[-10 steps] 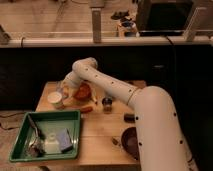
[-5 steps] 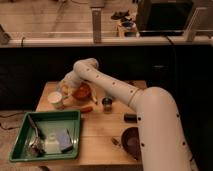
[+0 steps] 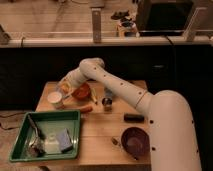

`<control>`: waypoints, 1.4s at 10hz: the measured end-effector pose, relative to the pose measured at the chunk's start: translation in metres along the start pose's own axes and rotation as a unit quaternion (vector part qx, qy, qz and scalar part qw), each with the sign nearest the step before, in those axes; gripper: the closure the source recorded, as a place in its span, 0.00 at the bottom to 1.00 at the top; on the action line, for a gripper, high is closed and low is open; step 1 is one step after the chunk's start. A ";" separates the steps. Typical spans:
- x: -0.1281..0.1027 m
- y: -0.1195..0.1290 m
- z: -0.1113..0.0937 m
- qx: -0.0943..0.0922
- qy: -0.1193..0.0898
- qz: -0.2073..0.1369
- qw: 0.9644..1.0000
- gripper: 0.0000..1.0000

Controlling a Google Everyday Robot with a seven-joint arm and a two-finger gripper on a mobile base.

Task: Place apple in paper cup

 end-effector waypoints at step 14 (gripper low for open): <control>-0.074 -0.028 0.046 -0.050 -0.120 -0.078 0.988 1.00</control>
